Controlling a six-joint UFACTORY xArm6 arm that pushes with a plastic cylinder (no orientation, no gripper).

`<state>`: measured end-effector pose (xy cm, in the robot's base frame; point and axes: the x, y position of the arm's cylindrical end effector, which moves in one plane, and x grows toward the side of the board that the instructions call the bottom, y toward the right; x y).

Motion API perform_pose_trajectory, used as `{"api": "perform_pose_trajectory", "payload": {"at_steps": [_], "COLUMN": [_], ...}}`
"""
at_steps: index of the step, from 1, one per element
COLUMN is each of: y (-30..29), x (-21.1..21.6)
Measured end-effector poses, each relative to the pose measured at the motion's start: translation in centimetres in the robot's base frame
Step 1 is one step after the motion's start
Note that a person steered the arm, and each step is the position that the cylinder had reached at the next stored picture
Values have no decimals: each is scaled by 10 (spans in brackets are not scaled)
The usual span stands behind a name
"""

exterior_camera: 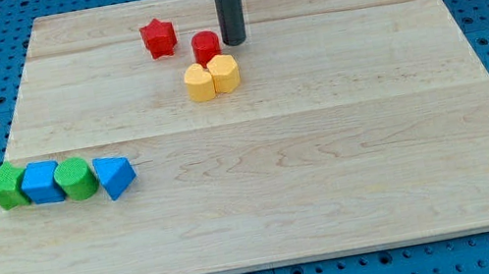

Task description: Move red star to the left of yellow heart

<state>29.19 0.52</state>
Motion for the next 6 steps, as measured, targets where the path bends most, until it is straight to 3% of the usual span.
{"api": "perform_pose_trajectory", "payload": {"at_steps": [1, 2, 3, 4, 5, 6], "y": [-30, -60, -49, -59, -122, -138], "x": [-8, 17, -1, -58, -79, -26]}}
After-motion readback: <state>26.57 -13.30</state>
